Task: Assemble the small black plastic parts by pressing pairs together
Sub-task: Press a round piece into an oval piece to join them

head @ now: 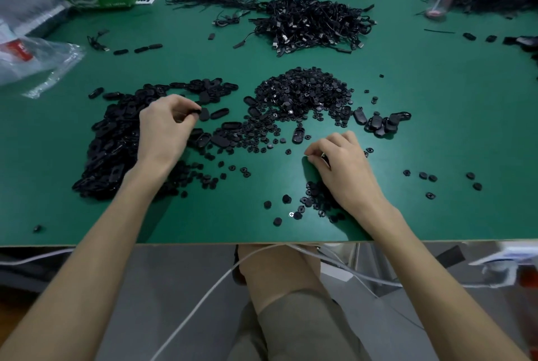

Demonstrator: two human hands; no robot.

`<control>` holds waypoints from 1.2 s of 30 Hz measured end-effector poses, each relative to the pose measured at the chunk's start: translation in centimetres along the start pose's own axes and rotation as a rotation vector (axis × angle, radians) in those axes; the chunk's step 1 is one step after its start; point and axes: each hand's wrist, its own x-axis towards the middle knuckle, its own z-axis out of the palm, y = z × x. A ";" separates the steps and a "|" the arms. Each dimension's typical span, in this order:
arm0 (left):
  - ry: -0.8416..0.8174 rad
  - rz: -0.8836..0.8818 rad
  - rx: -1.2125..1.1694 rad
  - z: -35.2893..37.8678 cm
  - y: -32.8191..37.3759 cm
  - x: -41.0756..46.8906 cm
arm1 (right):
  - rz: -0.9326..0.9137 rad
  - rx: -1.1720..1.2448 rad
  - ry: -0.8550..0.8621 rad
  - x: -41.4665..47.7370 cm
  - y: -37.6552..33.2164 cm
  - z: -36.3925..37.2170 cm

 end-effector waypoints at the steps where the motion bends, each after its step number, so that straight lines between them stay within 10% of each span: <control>1: 0.003 -0.011 -0.013 0.0 0.0 -0.2 | 0.006 0.000 0.001 0.0 -0.1 -0.1; 6: -0.192 -0.293 -0.719 1.2 2.2 -1.6 | 0.049 0.013 0.012 0.0 -0.5 -0.3; 11: -0.456 -0.436 -0.929 5.1 5.6 -3.3 | 0.068 0.083 0.059 -0.3 -0.5 -0.4; 36: -0.468 -0.192 -0.914 11.1 8.6 -5.8 | 0.288 0.564 0.184 0.0 0.2 -1.6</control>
